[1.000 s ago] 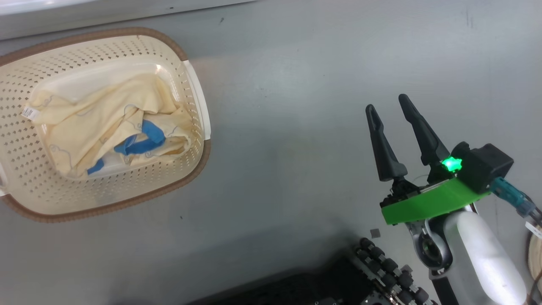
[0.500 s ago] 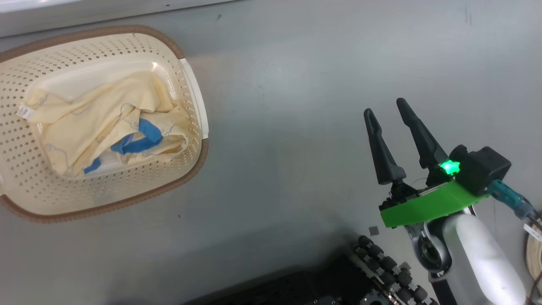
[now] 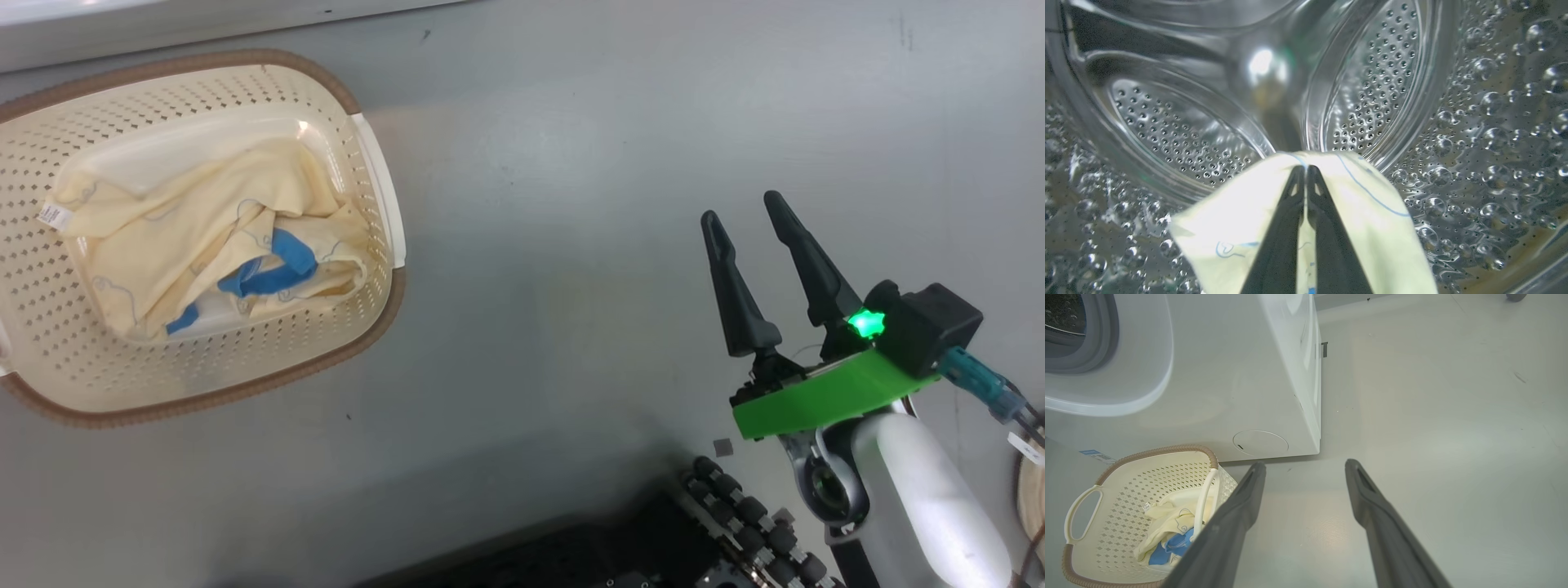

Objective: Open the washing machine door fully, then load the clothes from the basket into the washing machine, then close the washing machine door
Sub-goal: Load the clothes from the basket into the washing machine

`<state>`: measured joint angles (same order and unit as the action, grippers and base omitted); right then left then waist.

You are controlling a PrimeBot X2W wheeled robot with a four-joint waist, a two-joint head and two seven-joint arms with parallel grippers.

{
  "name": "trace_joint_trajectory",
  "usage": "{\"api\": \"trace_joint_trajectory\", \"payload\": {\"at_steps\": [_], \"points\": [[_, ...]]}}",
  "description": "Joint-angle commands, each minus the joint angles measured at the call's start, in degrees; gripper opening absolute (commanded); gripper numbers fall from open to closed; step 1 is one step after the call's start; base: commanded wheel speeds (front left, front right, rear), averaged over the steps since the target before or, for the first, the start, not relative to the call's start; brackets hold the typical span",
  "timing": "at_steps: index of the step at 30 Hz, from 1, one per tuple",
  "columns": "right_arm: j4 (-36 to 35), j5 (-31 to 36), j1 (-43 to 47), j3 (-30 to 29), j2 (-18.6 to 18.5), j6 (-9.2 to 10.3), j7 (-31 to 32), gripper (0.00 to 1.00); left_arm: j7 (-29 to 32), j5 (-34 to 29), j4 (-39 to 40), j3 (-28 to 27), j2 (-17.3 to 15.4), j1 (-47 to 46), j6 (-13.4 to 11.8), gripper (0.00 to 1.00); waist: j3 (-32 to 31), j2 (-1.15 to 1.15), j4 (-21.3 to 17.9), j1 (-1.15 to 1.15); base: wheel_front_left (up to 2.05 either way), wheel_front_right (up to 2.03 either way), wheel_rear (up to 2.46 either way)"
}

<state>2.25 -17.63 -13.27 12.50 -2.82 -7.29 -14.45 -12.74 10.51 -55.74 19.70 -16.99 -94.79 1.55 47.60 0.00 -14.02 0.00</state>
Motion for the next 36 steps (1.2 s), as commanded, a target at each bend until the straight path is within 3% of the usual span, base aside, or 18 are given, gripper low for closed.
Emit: {"api": "trace_joint_trajectory", "payload": {"at_steps": [1, 8, 21, 36], "points": [[-1.04, -0.17, 1.39, 0.99, -0.06, -0.20, -0.55, 1.00, 0.78, 0.15, 1.11, -0.54, -1.60, -1.28, 0.31, 1.00, -0.04, 0.00, 0.09, 0.00, 0.00, 0.00, 0.00], [-0.75, 0.01, 0.87, 0.36, -0.06, -0.20, -0.55, 1.00, 2.56, 1.97, -2.61, -0.56, -0.18, -0.62, 1.13, 1.00, -0.78, 0.00, 0.92, 0.00, 0.00, 0.00, 0.00], [-0.92, 0.89, -0.58, -1.23, -0.06, -0.20, -0.55, 1.00, -0.58, 5.46, -5.48, -1.64, 2.36, 4.59, 1.14, 1.00, -4.42, 0.00, 2.92, 0.00, 0.00, 0.00, 0.00], [0.47, 2.44, -1.18, -3.01, -0.12, -0.20, -0.55, 1.00, -2.23, 8.63, -1.00, -3.79, 5.37, 17.00, 0.72, 1.00, -14.45, 0.00, 6.90, 0.00, 0.00, 0.00, 0.00]]}}
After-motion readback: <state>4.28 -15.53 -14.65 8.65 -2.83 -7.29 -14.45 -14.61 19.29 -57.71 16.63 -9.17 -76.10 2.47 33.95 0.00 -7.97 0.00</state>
